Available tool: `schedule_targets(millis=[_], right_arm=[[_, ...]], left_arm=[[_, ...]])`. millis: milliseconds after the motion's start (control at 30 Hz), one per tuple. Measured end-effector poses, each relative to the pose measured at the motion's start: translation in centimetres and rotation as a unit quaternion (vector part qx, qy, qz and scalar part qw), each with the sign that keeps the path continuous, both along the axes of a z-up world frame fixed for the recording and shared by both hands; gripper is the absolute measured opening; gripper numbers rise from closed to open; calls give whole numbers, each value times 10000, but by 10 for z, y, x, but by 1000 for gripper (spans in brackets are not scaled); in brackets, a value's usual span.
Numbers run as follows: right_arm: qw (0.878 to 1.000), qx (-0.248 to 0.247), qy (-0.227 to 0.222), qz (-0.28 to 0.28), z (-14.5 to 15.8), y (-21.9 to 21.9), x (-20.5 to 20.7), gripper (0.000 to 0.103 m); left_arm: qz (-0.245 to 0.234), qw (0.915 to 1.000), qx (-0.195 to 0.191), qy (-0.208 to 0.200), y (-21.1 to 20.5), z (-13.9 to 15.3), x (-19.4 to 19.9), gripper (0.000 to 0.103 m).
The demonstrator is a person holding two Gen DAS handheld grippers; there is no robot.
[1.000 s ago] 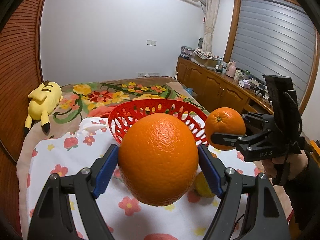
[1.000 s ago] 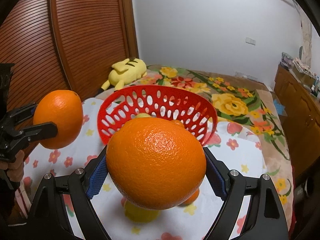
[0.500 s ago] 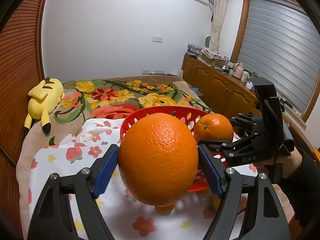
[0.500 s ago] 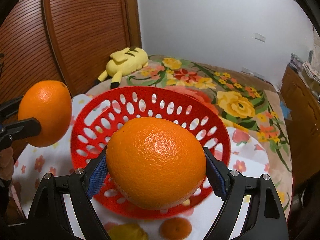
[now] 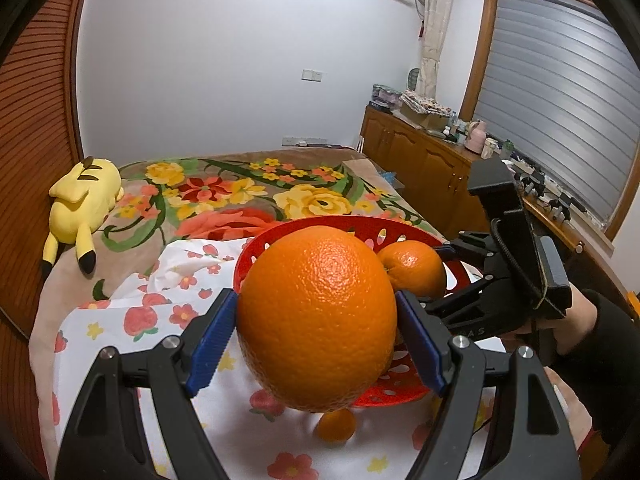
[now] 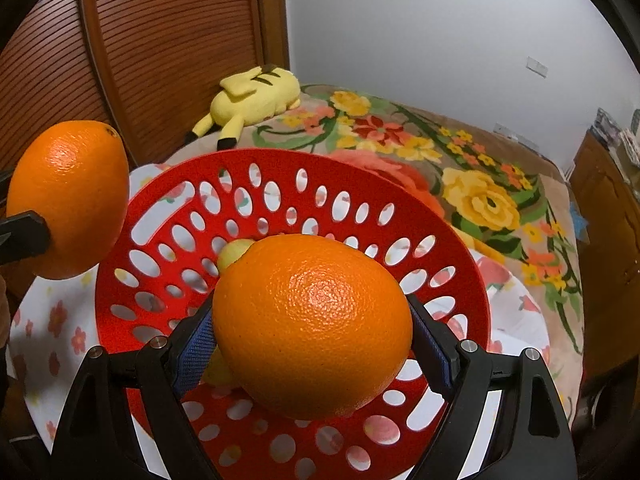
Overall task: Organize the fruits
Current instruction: 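Lift both large oranges and carry them over the red basket, then open the right tool to drop its orange while the left tool lowers and releases its orange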
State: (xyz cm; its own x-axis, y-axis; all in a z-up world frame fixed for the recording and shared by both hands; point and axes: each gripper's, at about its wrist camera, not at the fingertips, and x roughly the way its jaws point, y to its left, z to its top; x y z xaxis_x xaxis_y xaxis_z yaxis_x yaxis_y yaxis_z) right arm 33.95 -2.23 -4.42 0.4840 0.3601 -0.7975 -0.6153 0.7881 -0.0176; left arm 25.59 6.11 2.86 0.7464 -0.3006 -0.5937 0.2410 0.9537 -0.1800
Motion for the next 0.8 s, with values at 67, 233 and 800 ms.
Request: schedule_targets(millis=[67, 233, 800], right_arm=[[10000, -66, 20, 40, -2, 3, 1, 88], [9999, -155, 20, 36, -4, 7, 1, 88], [9999, -136, 32, -47, -10, 11, 12, 89]], left_arm=[[-14, 10000, -4, 20, -1, -1, 2, 79], [-3, 10000, 2, 65, -1, -5, 5, 79], [9, 9999, 5, 140, -5, -12, 10, 79]])
